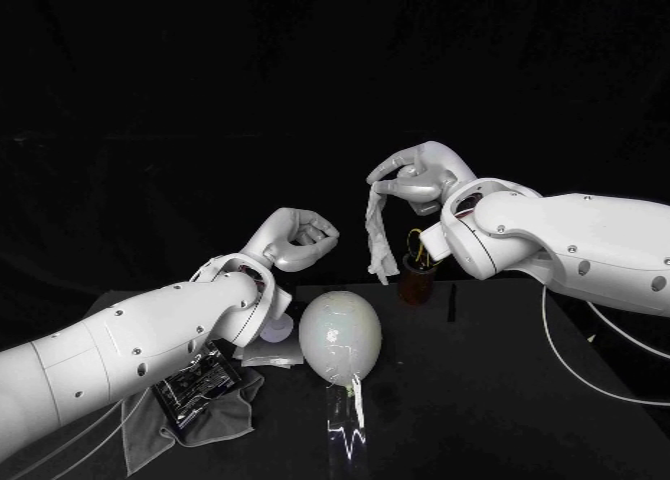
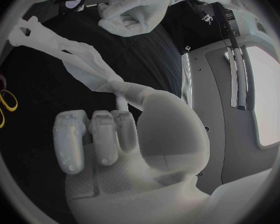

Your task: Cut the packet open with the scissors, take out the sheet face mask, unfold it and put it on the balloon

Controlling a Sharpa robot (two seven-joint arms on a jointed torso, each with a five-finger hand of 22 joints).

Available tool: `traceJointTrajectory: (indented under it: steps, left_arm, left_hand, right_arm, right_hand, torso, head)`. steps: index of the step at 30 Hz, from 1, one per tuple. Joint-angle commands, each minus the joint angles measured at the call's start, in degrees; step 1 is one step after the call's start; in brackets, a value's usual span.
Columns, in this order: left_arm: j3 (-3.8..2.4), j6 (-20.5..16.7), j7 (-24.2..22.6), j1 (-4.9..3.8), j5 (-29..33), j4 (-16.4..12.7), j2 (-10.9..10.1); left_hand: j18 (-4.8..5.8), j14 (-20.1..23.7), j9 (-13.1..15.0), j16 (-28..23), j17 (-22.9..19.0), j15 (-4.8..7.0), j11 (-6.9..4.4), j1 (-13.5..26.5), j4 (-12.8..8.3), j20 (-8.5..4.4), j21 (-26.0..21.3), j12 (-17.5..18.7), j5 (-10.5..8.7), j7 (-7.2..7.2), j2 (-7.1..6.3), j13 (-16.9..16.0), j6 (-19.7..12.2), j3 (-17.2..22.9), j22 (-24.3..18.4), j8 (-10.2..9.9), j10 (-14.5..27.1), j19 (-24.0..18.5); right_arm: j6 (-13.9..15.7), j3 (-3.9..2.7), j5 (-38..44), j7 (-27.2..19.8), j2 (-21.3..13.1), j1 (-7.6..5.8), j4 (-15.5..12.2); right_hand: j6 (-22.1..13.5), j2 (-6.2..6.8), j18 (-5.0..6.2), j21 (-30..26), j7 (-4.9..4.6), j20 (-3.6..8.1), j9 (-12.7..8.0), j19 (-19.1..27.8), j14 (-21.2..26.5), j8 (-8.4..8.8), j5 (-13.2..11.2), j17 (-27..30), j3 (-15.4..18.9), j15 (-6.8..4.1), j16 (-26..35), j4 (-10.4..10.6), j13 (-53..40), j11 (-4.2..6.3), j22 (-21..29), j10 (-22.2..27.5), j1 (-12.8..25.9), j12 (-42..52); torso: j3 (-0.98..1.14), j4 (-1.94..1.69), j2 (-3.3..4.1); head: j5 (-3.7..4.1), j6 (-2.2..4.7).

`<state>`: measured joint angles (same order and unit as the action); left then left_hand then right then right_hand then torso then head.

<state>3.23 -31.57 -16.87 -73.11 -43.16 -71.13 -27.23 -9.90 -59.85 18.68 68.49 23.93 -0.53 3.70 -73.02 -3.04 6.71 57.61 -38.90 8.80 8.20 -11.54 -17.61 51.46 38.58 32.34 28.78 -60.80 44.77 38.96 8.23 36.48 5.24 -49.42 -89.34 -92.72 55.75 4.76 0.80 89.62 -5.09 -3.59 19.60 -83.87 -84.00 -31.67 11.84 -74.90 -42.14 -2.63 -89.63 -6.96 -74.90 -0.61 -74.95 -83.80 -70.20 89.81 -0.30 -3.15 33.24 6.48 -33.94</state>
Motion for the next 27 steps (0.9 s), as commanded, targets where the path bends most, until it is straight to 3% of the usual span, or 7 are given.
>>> traceJointTrajectory:
  steps: [1,6,10,20,27]
  left_arm:
    - [0.09,2.49,-1.68,0.2,-0.92,-0.1,0.71]
    - [0.36,3.87,-1.14,0.93,-2.09,1.25,2.38]
    - [0.59,4.75,-0.7,1.41,-3.11,2.35,3.57]
    - [0.82,5.23,0.59,1.78,-4.26,4.29,4.92]
    - [0.93,5.28,1.66,1.84,-4.41,5.17,5.69]
  left_hand:
    - [-0.2,1.33,-0.47,-1.67,-0.8,-0.37,0.7,-0.25,0.04,0.89,-1.56,2.26,-0.55,0.42,-0.39,1.29,-0.24,-1.18,-1.05,-0.73,0.79,-0.27]
    - [-0.44,2.35,-1.79,-4.29,-2.07,-1.59,1.85,-0.96,-0.07,1.95,-4.3,8.73,-1.02,1.63,-0.52,5.19,-1.31,-3.07,-3.04,-2.73,2.15,-0.4]
    - [-0.5,2.73,-2.41,-5.14,-2.49,-1.93,2.24,-1.44,-0.25,2.35,-5.36,11.51,-1.08,1.8,-0.52,7.06,-1.14,-3.97,-3.89,-3.41,1.91,-0.29]
    - [-0.56,2.9,-2.96,-5.62,-2.75,-2.03,2.48,-2.22,-0.62,2.52,-5.99,13.78,-1.1,1.75,-0.2,8.66,-0.67,-4.63,-4.49,-3.83,1.58,0.0]
    - [-0.59,2.69,-3.33,-5.58,-2.76,-2.09,2.61,-2.75,-0.92,2.47,-5.88,14.69,-1.29,1.93,0.08,9.34,-0.81,-5.03,-4.54,-4.23,1.34,0.3]
  right_arm:
    - [0.67,-0.04,-0.18,-1.36,0.14,0.0,-0.27]
    - [0.93,-0.05,-0.41,-1.57,0.13,0.0,-0.69]
    - [0.96,-0.05,-0.58,-1.66,0.15,0.0,-1.14]
    - [1.01,-0.08,-0.87,-2.0,1.27,0.0,-1.63]
    - [1.08,-0.1,-0.95,-2.21,1.49,0.0,-1.97]
  right_hand:
    - [0.49,-0.19,-0.8,0.38,-0.03,0.18,0.04,-6.13,-6.0,-0.11,-0.21,-15.1,0.1,-0.28,-0.37,-0.36,-15.1,0.03,-15.05,-6.2,0.55,0.19]
    - [0.49,-0.19,-0.8,0.38,-0.03,0.18,0.04,-6.13,-6.0,-0.11,-0.21,-15.1,0.1,-0.28,-0.37,-0.36,-15.1,0.03,-15.05,-6.2,0.55,0.19]
    - [0.49,-0.19,-0.8,0.38,-0.03,0.18,0.04,-6.13,-6.0,-0.11,-0.21,-15.1,0.1,-0.28,-0.37,-0.36,-15.1,0.03,-15.05,-6.2,0.55,0.19]
    - [0.49,-0.19,-0.8,0.38,-0.03,0.18,0.04,-6.13,-6.0,-0.11,-0.21,-15.1,0.1,-0.28,-0.37,-0.36,-15.1,0.03,-15.05,-6.2,0.55,0.19]
    - [0.47,-0.27,-0.8,0.38,-0.02,0.19,0.03,-6.13,-6.0,-0.12,-0.28,-15.1,0.05,-0.28,-0.37,-0.38,-15.1,0.03,-15.05,-6.2,0.53,0.19]
  torso:
    - [-0.03,-0.05,0.01]
    - [-0.08,0.02,0.02]
    - [-0.04,0.06,0.06]
    - [0.01,0.01,-0.06]
    - [-0.08,-0.02,0.02]
  head:
    - [0.11,0.05]
    - [0.08,0.08]
    - [-0.15,0.05]
    - [-0.2,0.14]
    - [-0.15,0.3]
